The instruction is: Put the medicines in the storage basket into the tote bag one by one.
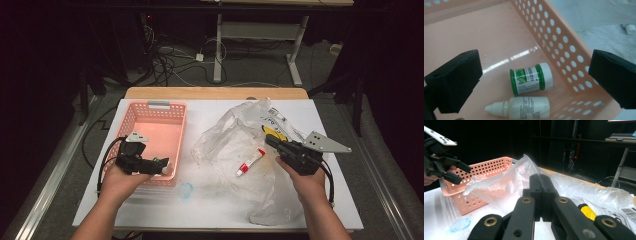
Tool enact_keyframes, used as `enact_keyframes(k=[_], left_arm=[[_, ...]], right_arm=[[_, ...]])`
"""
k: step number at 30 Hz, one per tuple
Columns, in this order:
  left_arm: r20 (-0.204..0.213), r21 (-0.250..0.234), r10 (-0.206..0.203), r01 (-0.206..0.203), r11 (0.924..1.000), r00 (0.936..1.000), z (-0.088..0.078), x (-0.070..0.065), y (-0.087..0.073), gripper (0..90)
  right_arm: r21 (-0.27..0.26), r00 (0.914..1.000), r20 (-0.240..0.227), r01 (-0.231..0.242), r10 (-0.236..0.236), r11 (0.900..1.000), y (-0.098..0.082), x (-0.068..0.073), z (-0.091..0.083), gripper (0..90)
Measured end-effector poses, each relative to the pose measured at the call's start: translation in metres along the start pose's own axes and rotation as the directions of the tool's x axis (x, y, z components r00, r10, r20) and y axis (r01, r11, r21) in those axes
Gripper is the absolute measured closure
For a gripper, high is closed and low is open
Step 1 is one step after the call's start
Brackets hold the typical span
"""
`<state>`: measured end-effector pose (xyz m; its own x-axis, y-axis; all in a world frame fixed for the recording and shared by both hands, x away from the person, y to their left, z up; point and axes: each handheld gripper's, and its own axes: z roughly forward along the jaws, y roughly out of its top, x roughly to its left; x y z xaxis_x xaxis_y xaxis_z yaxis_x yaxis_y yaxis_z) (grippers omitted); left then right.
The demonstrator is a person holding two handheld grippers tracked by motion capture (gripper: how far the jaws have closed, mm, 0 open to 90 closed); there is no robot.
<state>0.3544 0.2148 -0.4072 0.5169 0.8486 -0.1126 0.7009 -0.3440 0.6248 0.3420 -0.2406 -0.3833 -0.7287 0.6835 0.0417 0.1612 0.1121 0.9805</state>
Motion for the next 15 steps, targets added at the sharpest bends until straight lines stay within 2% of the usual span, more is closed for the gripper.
enact_keyframes(k=[3,5,7,9,12,15], left_arm=[[-0.008,0.080,-0.004,0.005,0.9968,1.0000,0.007,0.004,0.008,0.0],[-0.001,0.131,-0.011,0.011,0.9913,0.9999,0.013,0.006,0.012,0.0],[0.016,0.187,-0.019,0.015,0.9822,0.9997,0.020,0.008,0.014,0.0],[0.013,0.231,-0.014,0.010,0.9729,0.9998,0.027,0.007,0.015,0.0],[0.008,0.265,-0.026,0.023,0.9639,0.9996,0.030,0.009,0.018,0.0],[0.001,0.317,-0.027,0.026,0.9480,0.9996,0.035,0.008,0.020,1.4]], right_arm=[[-0.003,1.0000,0.001,-0.003,0.003,1.000,0.000,0.000,-0.001,90.0],[-0.002,1.0000,0.000,-0.005,0.005,1.000,0.000,-0.001,-0.001,90.0],[0.000,1.0000,0.002,-0.006,0.006,1.000,0.000,-0.001,0.000,90.0],[0.002,1.0000,0.002,-0.005,0.005,1.000,-0.001,-0.001,0.000,90.0],[-0.003,0.9999,0.004,-0.012,0.012,1.000,0.000,-0.001,-0.001,90.0],[-0.007,1.0000,0.003,-0.006,0.006,1.000,0.001,-0.001,-0.002,90.0]])
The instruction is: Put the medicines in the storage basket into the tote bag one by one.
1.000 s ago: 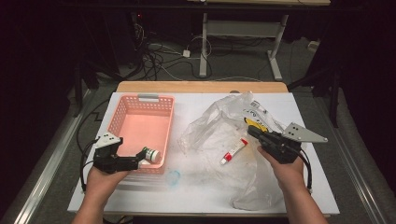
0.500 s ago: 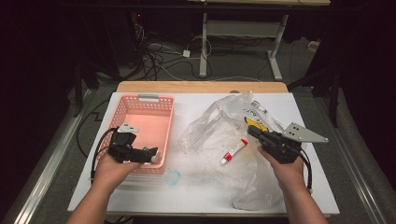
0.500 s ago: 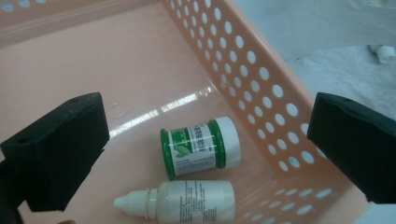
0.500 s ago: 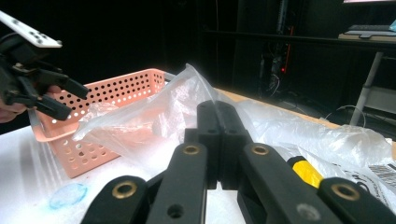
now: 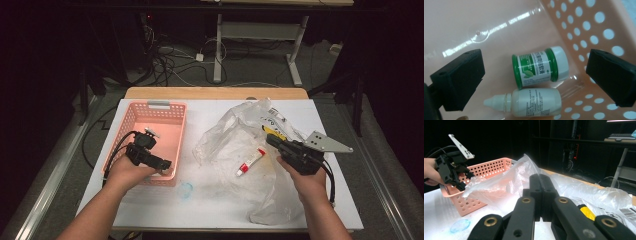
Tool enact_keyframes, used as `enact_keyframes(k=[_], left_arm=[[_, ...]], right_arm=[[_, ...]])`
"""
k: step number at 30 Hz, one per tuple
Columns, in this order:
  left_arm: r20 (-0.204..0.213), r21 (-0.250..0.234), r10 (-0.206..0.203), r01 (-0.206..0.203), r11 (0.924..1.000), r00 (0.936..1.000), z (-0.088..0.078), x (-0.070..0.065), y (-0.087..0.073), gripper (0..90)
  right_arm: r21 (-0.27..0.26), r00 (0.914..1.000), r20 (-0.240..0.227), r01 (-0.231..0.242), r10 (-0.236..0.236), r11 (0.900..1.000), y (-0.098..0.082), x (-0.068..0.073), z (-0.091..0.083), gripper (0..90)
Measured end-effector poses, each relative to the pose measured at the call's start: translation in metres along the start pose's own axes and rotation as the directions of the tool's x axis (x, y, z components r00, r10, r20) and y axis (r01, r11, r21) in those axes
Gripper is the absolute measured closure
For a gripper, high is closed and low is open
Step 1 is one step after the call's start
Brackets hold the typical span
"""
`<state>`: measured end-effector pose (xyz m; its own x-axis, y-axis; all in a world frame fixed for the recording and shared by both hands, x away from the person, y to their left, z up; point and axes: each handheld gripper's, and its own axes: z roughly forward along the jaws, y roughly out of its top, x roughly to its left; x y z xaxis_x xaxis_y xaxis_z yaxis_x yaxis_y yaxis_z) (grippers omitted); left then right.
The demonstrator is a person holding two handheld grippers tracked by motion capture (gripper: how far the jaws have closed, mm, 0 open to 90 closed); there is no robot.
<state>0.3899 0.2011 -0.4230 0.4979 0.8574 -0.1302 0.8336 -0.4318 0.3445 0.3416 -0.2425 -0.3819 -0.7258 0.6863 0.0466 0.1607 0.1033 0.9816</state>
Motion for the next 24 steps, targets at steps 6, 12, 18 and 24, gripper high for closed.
enact_keyframes(k=[6,12,18,24], left_arm=[[-0.005,0.089,-0.005,0.005,0.9960,1.0000,0.007,0.002,0.007,4.8],[0.018,0.165,-0.025,0.022,0.9860,0.9995,0.012,0.005,0.013,14.2],[0.041,0.231,-0.036,0.025,0.9727,0.9985,0.019,0.006,0.021,19.1],[0.050,0.277,-0.034,0.019,0.9606,0.9982,0.023,0.006,0.022,26.0]], right_arm=[[0.000,1.0000,-0.002,0.000,0.000,1.000,0.000,0.001,-0.001,90.0],[0.000,1.0000,0.000,0.000,0.000,1.000,0.000,0.001,-0.001,90.0],[0.008,1.0000,-0.001,0.002,-0.002,1.000,-0.001,0.000,0.000,90.0],[0.009,1.0000,-0.003,0.004,-0.004,1.000,-0.001,0.000,0.000,90.0]])
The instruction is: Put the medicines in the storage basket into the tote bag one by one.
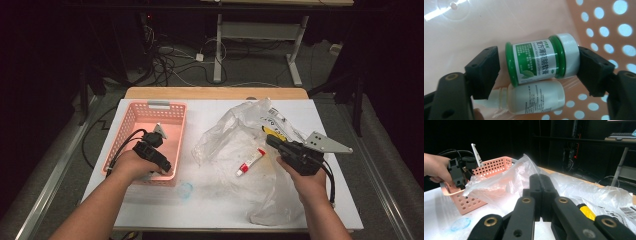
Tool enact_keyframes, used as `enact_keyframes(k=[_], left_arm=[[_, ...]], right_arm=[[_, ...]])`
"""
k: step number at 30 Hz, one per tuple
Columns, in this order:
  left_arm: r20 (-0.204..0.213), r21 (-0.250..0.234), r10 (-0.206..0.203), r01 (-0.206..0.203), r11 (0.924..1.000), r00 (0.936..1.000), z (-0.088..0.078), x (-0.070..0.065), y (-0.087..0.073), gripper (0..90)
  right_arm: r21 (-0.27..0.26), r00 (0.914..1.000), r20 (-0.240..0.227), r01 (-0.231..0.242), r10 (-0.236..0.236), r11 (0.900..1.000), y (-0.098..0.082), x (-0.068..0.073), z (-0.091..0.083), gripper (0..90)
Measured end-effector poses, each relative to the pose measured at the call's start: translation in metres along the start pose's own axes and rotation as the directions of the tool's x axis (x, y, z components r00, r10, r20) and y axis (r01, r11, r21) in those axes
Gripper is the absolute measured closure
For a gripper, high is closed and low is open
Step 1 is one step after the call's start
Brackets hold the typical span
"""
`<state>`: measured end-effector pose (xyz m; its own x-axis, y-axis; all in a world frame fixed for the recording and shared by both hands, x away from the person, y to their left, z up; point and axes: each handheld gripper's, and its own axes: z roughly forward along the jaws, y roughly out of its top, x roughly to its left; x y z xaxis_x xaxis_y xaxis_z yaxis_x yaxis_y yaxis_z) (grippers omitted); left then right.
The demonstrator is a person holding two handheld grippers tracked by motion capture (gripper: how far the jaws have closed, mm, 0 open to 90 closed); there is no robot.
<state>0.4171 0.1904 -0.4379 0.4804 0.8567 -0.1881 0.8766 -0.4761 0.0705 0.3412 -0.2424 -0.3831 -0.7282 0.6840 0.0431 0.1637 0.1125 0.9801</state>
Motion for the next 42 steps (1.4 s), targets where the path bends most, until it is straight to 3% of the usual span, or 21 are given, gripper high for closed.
enact_keyframes(k=[4,25,36,42], left_arm=[[-0.022,0.018,0.022,-0.022,0.9996,0.9995,0.003,-0.003,0.000,33.4],[-0.066,-0.019,0.062,-0.064,0.9978,0.9959,0.000,-0.008,-0.005,35.1],[-0.053,-0.073,0.060,-0.063,0.9953,0.9968,-0.003,-0.007,-0.009,35.1],[-0.062,-0.142,0.066,-0.074,0.9870,0.9959,-0.007,-0.009,-0.013,35.0]], right_arm=[[0.001,1.0000,0.001,-0.003,0.003,1.000,0.000,0.001,0.000,90.0],[0.000,1.0000,-0.003,-0.007,0.007,1.000,0.000,0.001,0.000,90.0],[-0.003,1.0000,-0.006,0.001,-0.001,1.000,0.000,0.003,0.000,90.0],[-0.007,1.0000,-0.003,0.002,-0.002,1.000,0.001,0.003,-0.001,90.0]])
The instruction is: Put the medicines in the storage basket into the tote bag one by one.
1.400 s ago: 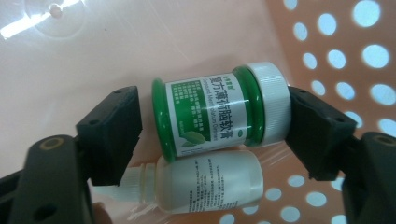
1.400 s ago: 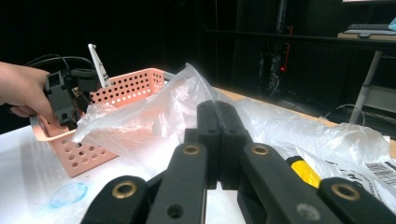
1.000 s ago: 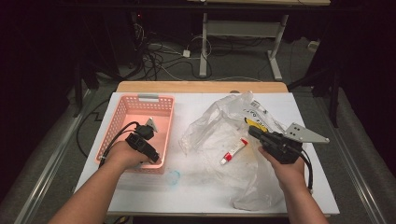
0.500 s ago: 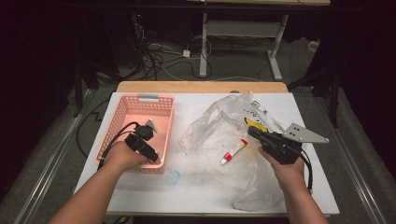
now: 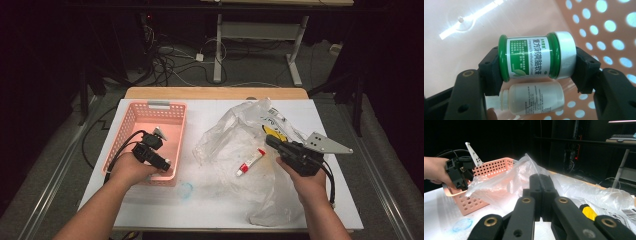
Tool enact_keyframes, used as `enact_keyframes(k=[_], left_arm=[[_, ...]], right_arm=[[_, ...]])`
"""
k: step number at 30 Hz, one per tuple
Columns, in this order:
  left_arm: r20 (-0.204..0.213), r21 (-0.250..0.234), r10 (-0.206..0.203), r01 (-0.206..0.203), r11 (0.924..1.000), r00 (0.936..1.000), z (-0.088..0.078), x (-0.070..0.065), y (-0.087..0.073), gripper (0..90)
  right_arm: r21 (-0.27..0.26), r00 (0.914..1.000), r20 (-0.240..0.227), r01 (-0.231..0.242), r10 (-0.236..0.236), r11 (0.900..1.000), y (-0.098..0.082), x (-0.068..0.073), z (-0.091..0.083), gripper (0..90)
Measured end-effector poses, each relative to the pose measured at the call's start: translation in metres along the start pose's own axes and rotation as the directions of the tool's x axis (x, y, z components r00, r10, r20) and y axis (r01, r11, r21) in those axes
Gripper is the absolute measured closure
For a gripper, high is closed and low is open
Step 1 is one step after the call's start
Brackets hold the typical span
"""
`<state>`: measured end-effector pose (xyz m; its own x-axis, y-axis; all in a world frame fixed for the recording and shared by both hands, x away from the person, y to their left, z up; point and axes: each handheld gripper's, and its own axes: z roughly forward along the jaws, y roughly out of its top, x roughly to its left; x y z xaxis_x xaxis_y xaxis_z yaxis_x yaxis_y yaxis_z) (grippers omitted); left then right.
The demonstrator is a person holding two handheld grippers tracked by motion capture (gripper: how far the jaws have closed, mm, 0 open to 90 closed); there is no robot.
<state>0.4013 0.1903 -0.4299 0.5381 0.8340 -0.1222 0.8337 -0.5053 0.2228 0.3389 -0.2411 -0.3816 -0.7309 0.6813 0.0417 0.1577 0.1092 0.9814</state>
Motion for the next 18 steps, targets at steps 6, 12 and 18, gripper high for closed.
enact_keyframes(k=[6,12,18], left_arm=[[0.000,-0.083,0.011,-0.011,0.9965,0.9999,-0.007,-0.001,-0.008,35.1],[-0.007,-0.232,-0.008,0.006,0.9727,0.9999,-0.016,-0.001,-0.020,35.1],[0.024,-0.372,-0.025,0.032,0.9278,0.9994,-0.022,-0.003,-0.033,35.1]], right_arm=[[-0.001,1.0000,0.004,-0.001,0.001,1.000,0.000,-0.001,-0.001,90.0],[-0.001,1.0000,0.002,0.001,-0.001,1.000,0.000,-0.001,0.000,90.0],[-0.007,1.0000,-0.001,0.010,-0.010,1.000,0.002,0.002,-0.001,90.0]])
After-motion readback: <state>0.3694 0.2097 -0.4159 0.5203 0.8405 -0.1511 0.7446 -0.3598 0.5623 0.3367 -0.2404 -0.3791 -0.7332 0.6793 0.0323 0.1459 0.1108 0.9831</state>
